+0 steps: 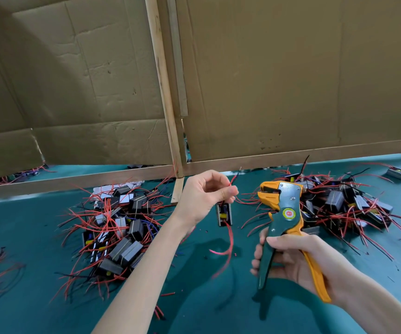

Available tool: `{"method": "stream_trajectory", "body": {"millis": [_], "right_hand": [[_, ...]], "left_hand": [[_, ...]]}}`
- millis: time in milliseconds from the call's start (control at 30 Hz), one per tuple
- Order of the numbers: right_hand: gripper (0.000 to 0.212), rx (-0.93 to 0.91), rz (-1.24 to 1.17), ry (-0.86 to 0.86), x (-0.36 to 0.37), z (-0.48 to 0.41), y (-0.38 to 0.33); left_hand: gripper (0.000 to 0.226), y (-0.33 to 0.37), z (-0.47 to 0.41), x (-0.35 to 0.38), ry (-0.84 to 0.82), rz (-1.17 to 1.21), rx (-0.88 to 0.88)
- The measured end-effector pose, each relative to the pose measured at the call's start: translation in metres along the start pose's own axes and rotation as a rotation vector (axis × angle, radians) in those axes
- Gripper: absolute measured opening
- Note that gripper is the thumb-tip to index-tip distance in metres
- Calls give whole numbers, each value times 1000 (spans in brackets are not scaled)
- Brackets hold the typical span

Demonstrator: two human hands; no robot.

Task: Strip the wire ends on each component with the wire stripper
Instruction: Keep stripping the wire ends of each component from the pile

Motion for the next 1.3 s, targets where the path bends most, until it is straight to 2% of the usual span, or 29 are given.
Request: {"method": "stream_trajectory", "body": {"millis": [133,433,600,767,1133,1233,1300], "right_hand": [[42,-47,49,-71,4,0,-2],[45,-121,83,-110,17,9,-8],[35,-111,139,-122,21,11,-9],[43,-125,175,-127,21,11,-9],[32,-87,371,-103,15,13,-6],[38,-47,411,-23,11,14,-2],[35,-28,413,37,13,15,0]], "left_hand": [[11,15,1,4,-72,-62,22],[20,29,7,14,-162,-172,-27],[24,27,8,16,-195,-186,-43],[22,27,8,15,-229,-189,-59],[13,29,10,9,-301,-265,-108],[9,29,11,7,-333,-286,-117],[8,26,10,5,-351,-266,-125]]}}
Point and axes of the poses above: each hand's wrist, its own z-axis away from the middle knuckle, its own x-axis out of the palm, y = z × x, the point moved 5 cm from there along -z, towards the middle knuckle, and after that the axes turned 3 degrees about z, right-handed, at the moved point
